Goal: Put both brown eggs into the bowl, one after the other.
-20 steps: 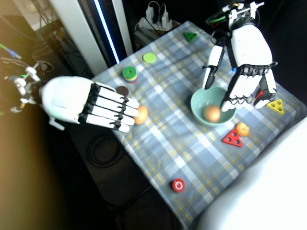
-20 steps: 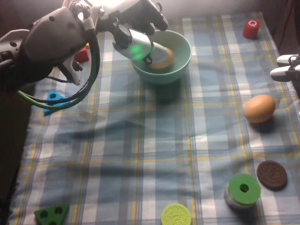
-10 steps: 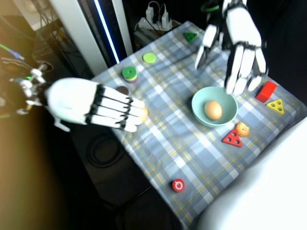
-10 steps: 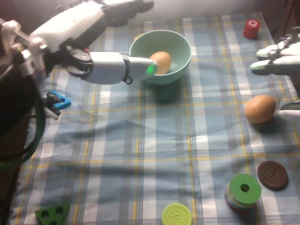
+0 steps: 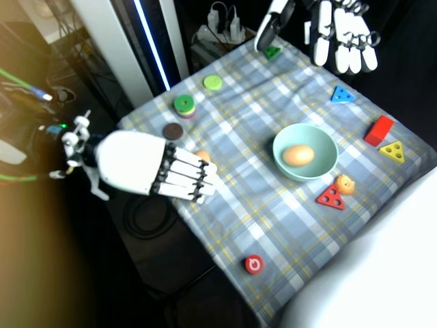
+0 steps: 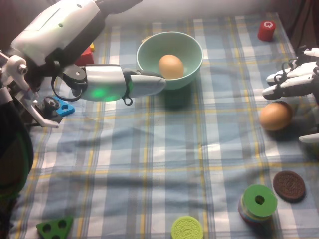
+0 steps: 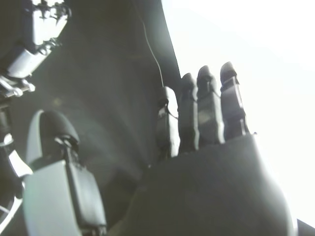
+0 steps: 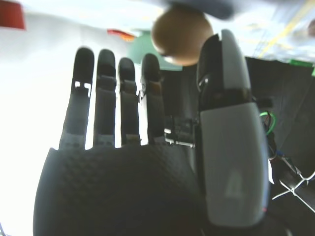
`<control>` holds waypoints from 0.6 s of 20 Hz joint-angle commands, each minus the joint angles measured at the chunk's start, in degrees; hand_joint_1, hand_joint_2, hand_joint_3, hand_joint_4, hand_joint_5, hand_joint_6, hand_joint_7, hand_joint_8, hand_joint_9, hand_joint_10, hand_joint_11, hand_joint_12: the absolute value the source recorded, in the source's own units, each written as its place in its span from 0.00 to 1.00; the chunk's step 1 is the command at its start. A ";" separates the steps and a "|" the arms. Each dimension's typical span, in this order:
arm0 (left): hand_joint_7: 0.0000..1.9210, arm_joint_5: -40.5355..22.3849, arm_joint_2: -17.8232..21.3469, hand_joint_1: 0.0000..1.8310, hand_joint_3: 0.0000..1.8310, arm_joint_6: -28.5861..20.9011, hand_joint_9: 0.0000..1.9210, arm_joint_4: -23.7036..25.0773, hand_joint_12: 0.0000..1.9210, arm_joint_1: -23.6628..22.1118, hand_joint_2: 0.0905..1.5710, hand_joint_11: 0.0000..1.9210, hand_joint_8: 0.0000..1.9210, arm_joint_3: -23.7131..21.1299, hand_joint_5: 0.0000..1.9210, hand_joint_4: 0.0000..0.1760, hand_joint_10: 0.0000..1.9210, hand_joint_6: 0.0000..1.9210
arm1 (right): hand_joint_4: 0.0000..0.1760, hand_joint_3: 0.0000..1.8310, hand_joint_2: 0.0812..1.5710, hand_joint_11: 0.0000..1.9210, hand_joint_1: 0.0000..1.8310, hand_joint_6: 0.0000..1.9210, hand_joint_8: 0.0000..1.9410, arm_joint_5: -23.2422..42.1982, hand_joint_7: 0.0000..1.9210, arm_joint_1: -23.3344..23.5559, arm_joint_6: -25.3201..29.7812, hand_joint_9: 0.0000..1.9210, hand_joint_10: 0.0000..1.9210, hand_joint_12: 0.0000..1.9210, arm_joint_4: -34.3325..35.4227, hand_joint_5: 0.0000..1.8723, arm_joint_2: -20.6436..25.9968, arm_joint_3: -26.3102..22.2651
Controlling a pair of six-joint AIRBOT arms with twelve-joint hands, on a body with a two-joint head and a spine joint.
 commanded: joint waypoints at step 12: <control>0.14 -8.90 0.88 0.38 0.00 -0.57 0.13 0.82 0.16 0.46 0.55 0.00 0.00 -0.83 0.16 0.69 0.00 0.00 | 0.04 0.00 0.66 0.32 0.60 0.33 0.00 1.72 0.51 4.60 0.26 0.52 0.01 0.46 -2.15 0.55 -2.80 2.07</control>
